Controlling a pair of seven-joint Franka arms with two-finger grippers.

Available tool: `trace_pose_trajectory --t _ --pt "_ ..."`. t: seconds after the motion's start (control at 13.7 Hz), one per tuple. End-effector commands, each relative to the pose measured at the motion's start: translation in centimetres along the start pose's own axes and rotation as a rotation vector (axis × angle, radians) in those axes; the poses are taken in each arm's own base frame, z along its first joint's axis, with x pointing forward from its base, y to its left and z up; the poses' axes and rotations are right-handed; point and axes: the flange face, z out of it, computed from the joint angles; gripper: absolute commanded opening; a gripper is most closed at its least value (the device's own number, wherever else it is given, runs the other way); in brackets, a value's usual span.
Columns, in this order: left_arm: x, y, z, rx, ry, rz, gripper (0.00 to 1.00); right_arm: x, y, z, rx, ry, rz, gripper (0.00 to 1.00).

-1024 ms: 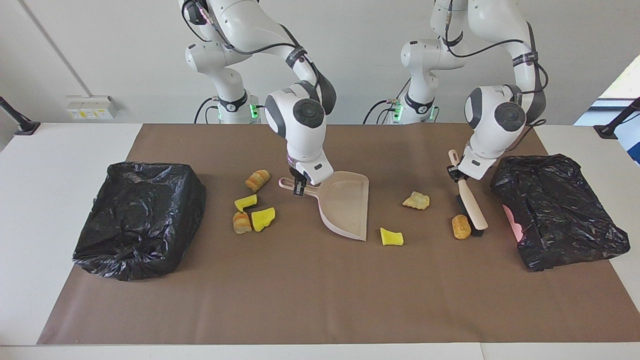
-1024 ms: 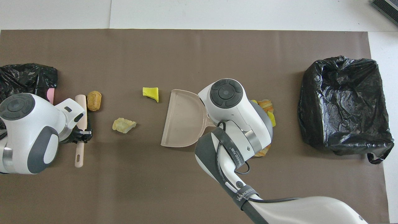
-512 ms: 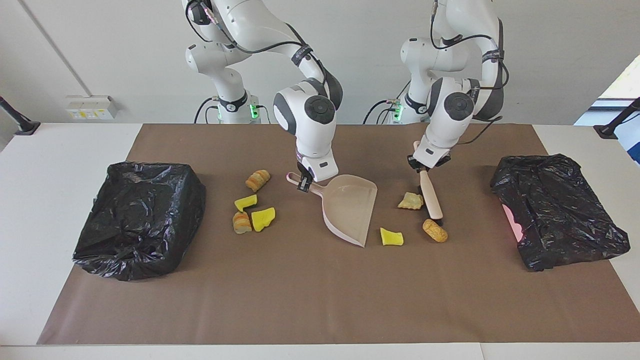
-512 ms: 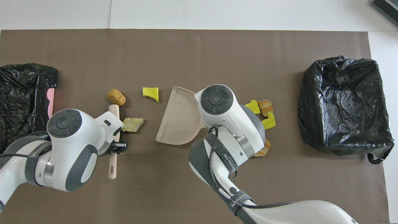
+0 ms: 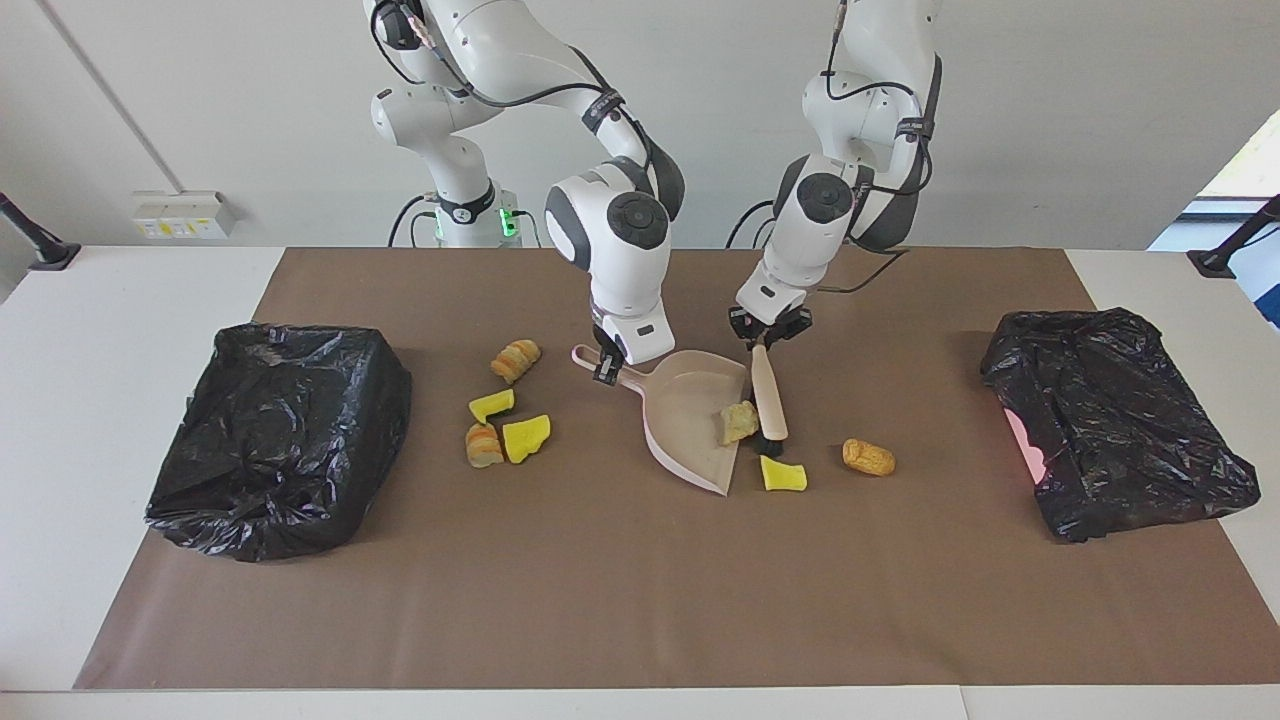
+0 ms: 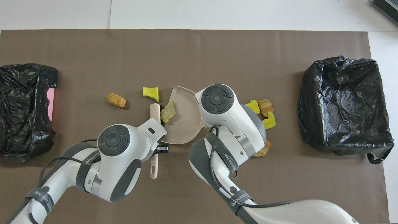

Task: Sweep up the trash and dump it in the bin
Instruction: 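Sweep the trash pieces into the dustpan with the brush in the left gripper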

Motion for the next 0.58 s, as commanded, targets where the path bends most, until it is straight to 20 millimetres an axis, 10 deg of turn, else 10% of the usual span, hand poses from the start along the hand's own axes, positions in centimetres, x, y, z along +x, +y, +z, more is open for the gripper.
trace_pose_trajectory --t 0.0,0.29,0.51 --pt "0.4 1.4 -0.3 -0.027 -0.003 0.056 0.0 -0.2 0.1 0.1 -0.012 -0.01 0.023 0.0" --pt "3.3 -1.5 -6.3 -0.031 -0.058 0.07 0.0 -1.0 0.2 1.3 -0.003 -0.017 0.028 0.0" --pt "6.3 -7.4 -10.3 -0.018 -0.078 0.039 0.0 -0.9 0.1 1.4 -0.01 -0.007 0.028 0.0"
